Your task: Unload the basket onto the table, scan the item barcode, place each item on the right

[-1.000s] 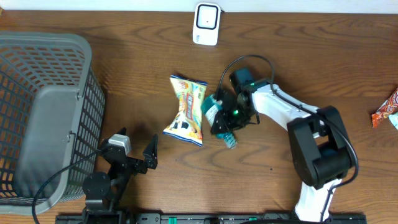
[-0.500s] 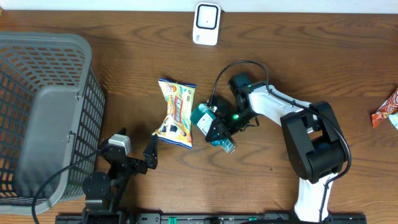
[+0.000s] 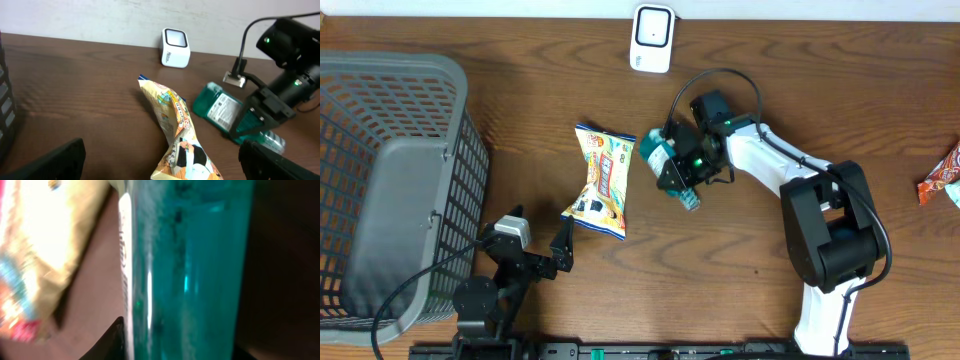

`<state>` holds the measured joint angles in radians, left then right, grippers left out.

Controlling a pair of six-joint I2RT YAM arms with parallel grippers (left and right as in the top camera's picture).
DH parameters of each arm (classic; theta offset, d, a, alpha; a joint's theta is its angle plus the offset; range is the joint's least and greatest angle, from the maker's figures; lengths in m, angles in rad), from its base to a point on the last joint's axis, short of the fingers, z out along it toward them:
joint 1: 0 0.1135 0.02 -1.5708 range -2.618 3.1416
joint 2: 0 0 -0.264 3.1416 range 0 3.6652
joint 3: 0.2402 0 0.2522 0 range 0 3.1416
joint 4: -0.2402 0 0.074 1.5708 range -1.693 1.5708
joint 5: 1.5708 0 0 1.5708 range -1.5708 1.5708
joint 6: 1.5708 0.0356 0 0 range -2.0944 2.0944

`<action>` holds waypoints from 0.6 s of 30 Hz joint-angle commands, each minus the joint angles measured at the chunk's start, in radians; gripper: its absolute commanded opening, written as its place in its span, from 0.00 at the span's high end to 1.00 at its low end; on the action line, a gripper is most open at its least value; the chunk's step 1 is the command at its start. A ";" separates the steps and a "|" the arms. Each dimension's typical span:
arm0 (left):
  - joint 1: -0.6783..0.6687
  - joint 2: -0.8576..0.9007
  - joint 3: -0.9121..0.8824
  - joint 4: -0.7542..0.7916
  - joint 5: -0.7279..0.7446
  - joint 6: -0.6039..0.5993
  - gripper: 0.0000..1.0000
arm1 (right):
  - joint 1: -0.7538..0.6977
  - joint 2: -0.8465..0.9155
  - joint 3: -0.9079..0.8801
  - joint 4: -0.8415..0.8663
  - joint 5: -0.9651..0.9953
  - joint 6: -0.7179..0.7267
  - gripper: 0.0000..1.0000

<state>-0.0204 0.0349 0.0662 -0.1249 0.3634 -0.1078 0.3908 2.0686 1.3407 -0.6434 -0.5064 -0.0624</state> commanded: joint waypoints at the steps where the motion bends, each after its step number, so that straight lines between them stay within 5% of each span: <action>1: 0.003 -0.003 -0.019 -0.023 0.002 -0.006 0.02 | 0.033 0.014 0.023 -0.018 0.387 0.187 0.99; 4: 0.003 -0.003 -0.019 -0.023 0.002 -0.006 0.02 | 0.063 0.014 0.043 -0.031 0.535 0.233 0.93; 12: 0.003 -0.003 -0.019 -0.023 0.002 -0.006 0.02 | 0.134 0.015 0.043 -0.166 0.606 0.294 0.34; 15: 0.003 -0.003 -0.019 -0.023 0.002 -0.006 0.02 | 0.143 0.015 0.034 -0.216 0.605 0.340 0.26; 18: 0.003 -0.003 -0.019 -0.023 0.002 -0.006 0.02 | 0.145 0.015 0.018 -0.230 0.605 0.366 0.36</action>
<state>-0.0204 0.0349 0.0662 -0.1249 0.3634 -0.1078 0.5350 2.0533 1.4048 -0.8448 0.0795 0.2386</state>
